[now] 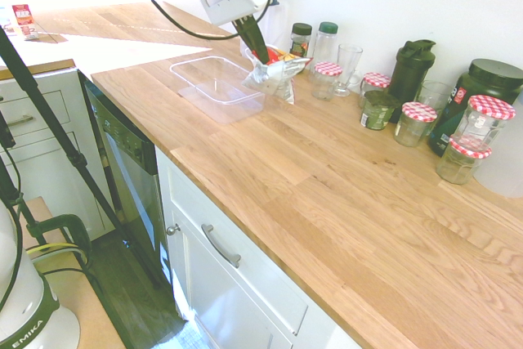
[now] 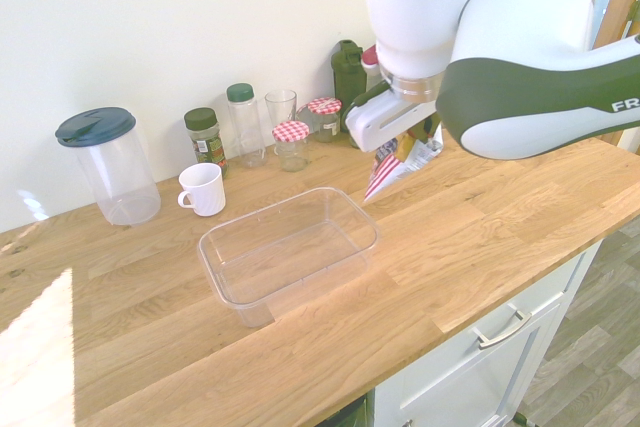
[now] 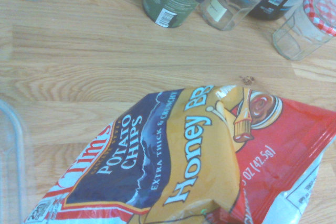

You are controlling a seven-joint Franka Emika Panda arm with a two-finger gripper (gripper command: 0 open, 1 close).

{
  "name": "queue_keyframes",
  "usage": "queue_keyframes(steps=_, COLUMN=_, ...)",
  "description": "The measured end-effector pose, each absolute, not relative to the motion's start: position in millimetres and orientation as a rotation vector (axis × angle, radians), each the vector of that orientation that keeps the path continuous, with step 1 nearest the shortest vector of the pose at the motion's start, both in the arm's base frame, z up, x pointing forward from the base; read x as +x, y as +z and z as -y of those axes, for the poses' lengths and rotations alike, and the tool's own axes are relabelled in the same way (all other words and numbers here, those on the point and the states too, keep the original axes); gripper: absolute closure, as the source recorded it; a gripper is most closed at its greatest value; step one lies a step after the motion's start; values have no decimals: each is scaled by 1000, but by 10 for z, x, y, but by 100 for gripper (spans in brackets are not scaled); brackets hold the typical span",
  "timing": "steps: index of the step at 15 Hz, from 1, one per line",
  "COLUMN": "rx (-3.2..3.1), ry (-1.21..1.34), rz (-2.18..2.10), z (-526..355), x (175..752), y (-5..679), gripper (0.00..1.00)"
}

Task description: Put the chip bag into the container

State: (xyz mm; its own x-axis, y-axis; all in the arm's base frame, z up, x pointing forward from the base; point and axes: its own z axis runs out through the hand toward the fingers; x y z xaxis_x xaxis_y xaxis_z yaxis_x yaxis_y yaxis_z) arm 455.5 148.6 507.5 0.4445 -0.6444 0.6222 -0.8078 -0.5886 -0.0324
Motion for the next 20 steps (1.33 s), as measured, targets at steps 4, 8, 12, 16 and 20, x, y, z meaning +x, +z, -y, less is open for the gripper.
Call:
queue_keyframes(steps=4, rx=2414, ry=912, rz=1215, z=-2104, x=4588, y=5256, gripper=100)
queue_keyframes(steps=8, rx=2385, ry=884, rz=1168, z=-2601, x=5008, y=5036, gripper=100)
queue_keyframes(steps=12, rx=2378, ry=825, rz=1129, z=-3191, x=5261, y=4681, gripper=100)
queue_keyframes(steps=16, rx=2382, ry=792, rz=1128, z=-3515, x=5363, y=4402, gripper=100)
queue_keyframes(steps=20, rx=2386, ry=737, rz=1116, z=-3694, x=5183, y=3900, gripper=100)
